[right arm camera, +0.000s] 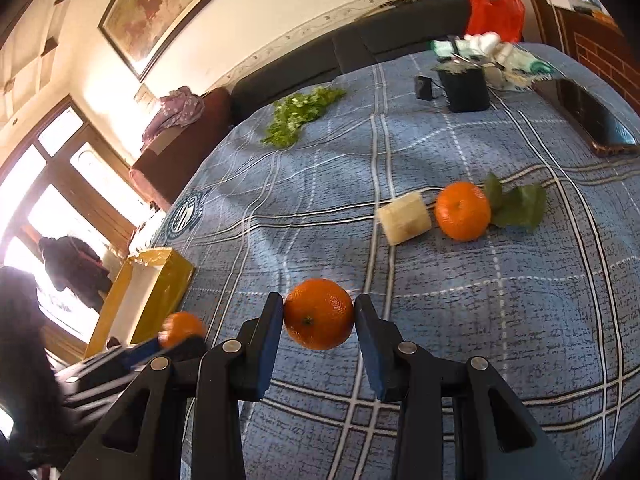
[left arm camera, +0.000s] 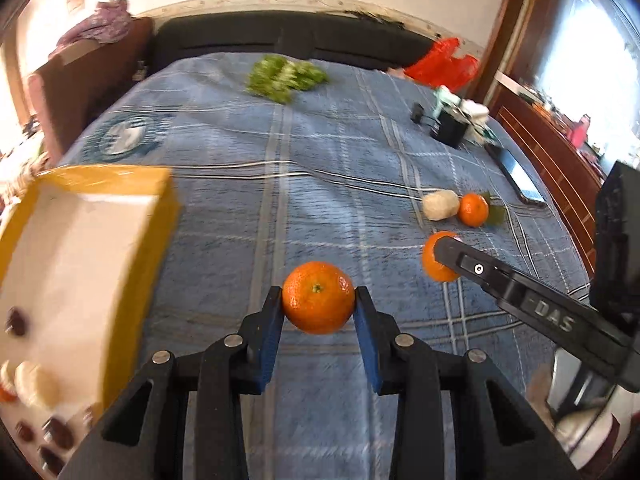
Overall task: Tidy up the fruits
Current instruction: 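Carry both mandarins into the tray and open both tools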
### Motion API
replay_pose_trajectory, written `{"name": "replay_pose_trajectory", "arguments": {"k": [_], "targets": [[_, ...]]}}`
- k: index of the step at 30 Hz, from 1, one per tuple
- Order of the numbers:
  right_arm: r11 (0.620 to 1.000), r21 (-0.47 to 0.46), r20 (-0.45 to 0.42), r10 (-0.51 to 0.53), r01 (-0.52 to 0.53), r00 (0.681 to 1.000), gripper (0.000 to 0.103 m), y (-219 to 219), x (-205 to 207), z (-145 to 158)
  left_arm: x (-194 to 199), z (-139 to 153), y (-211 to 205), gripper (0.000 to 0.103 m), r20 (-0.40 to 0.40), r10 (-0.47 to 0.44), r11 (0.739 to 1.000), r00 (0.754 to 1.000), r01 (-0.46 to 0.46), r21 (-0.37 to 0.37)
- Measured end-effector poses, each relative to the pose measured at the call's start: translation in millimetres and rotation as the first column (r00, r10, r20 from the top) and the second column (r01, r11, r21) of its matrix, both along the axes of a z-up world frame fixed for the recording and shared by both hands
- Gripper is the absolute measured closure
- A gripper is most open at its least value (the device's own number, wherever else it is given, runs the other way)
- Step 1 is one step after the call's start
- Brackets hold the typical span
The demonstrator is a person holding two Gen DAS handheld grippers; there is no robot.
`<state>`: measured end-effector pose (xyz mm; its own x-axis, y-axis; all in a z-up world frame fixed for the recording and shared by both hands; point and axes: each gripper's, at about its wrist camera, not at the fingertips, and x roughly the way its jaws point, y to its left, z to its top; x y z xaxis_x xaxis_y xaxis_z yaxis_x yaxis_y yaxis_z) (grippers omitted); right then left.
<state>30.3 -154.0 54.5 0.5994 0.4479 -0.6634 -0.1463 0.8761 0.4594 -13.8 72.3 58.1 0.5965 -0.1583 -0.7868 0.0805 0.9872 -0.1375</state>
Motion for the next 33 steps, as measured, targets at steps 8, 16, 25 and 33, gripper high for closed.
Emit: {"name": "replay_pose_trajectory", "arguments": {"k": [8,16,25,33], "targets": [[0.996,-0.086,0.051,0.044,-0.04,0.998,0.063,26.8,-15.1,7.2,-64.0,39.0,72.8,0.069,0.074,0.165,0.986,0.984,-0.164,-0.015],[0.974,-0.126,0.13,0.202,-0.186,0.971,0.062,94.4,-51.4,62.3,-107.1,69.3,176.2,0.069,0.139,0.33,0.943,0.934,-0.333,0.001],[0.905,-0.173,0.084,0.407,-0.389,0.91,0.062,210.9,-64.0,69.1,-100.9,37.5,236.8,0.069,0.056,0.373,0.928,0.926,-0.371,-0.041],[0.84,-0.246,-0.031,0.493,-0.485,0.87,0.062,278.9,-50.9,25.5,-48.8,25.7,263.8,0.069,-0.005,0.365,0.928,0.931,-0.365,-0.077]]}}
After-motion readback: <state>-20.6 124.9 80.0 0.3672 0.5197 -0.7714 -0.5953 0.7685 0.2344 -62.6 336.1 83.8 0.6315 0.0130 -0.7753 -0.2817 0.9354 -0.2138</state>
